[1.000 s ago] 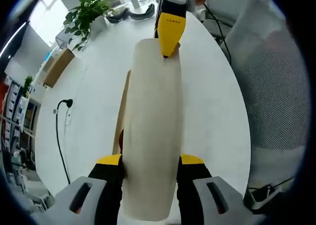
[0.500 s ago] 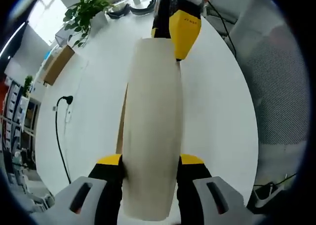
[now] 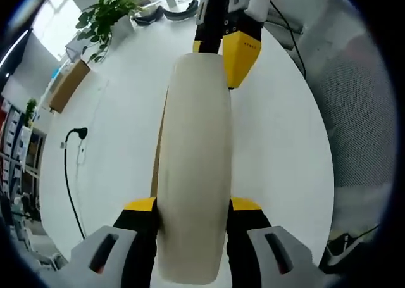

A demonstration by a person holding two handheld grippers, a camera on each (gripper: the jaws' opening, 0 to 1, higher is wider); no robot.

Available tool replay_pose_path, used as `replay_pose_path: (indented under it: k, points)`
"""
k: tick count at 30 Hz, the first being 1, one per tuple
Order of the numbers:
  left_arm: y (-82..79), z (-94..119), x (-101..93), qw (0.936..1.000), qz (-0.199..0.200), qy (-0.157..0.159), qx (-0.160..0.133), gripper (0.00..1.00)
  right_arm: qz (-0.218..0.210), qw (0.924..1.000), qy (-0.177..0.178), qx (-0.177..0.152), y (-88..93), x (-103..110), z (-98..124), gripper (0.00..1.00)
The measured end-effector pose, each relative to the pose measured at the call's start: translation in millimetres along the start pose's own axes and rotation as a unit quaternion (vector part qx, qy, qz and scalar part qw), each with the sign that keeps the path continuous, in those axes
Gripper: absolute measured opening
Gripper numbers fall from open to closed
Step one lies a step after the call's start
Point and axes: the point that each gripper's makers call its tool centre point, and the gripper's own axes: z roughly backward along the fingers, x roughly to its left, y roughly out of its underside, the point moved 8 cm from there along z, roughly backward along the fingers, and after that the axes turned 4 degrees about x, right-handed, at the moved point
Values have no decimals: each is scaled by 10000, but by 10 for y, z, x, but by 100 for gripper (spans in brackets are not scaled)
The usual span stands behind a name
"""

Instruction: Arrange the utensils inside the cutlery case until each visible utensil rests in its matching compartment.

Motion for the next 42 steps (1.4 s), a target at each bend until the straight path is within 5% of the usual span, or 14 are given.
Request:
replay_pose_path:
  k: [7, 10, 14, 18, 24, 26, 28, 31, 33, 42]
  points:
    - [9, 81, 187, 9992, -320, -247, -5, 43, -45, 9999, -142, -2, -125, -21, 23, 29]
    - [37, 156, 229, 9988, -415, -270, 11, 43, -697, 9944, -724, -315, -202, 10, 75, 26]
    - [83, 237, 248, 9983, -548, -206, 36, 43, -1426, 9776, -1470, -479, -231, 38, 142, 13]
    - [72, 259, 266, 9984, -527, -183, 36, 43, -1681, 9700, -1654, -583, -263, 36, 144, 10]
    - [94, 143, 276, 9988, -483, -26, 124, 43, -2572, 9399, -2208, -423, -261, -13, 94, 4]
    - [112, 78, 288, 9989, -436, -9, 187, 43, -2561, 9389, -2236, -537, -279, -46, 75, 3]
    - [133, 46, 306, 9991, -360, 14, 211, 43, -2784, 9250, -2479, -737, -331, -39, 55, 2]
    - [187, 1, 335, 9996, -179, 45, 220, 43, -2784, 9202, -2599, -902, -339, -93, -38, 1]
    - [242, -39, 329, 9996, -47, 152, 223, 43, -3219, 8953, -2921, -979, -326, -116, -131, 1]
    - [198, -229, 341, 9992, -105, 329, 203, 43, -3252, 8917, -2940, -1128, -218, -259, -189, 0]
